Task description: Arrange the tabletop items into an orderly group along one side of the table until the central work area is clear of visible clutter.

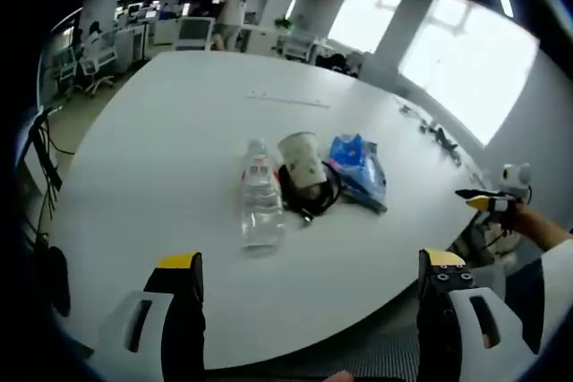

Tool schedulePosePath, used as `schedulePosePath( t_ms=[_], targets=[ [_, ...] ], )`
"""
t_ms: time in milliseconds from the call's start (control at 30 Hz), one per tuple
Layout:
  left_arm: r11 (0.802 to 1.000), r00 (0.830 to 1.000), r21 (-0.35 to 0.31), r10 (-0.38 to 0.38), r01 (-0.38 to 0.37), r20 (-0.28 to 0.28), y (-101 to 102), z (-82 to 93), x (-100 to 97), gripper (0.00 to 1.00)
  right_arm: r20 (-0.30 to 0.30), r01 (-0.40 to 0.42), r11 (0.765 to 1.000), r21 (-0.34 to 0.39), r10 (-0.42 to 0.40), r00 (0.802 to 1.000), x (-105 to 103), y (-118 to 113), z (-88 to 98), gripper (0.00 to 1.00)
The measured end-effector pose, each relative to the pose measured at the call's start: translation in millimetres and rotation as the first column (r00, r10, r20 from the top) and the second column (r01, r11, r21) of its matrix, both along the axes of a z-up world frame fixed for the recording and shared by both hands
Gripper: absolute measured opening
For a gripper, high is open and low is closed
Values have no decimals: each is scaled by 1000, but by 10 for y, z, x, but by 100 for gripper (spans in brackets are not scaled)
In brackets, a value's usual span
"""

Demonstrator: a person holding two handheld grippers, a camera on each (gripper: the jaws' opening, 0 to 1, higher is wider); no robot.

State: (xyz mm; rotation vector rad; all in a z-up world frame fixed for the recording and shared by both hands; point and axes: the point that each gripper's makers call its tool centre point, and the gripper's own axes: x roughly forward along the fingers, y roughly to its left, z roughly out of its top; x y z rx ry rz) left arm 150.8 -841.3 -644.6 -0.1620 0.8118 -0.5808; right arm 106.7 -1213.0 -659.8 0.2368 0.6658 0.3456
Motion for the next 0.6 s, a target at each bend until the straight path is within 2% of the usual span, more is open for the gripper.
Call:
schedulePosePath(
  t_ms=[600],
  targets=[
    [1000, 1000, -1, 4, -4, -2, -1, 0, -3, 100, -2, -8, 1000, 0, 8, 1000, 3, 8, -6, 81]
  ],
)
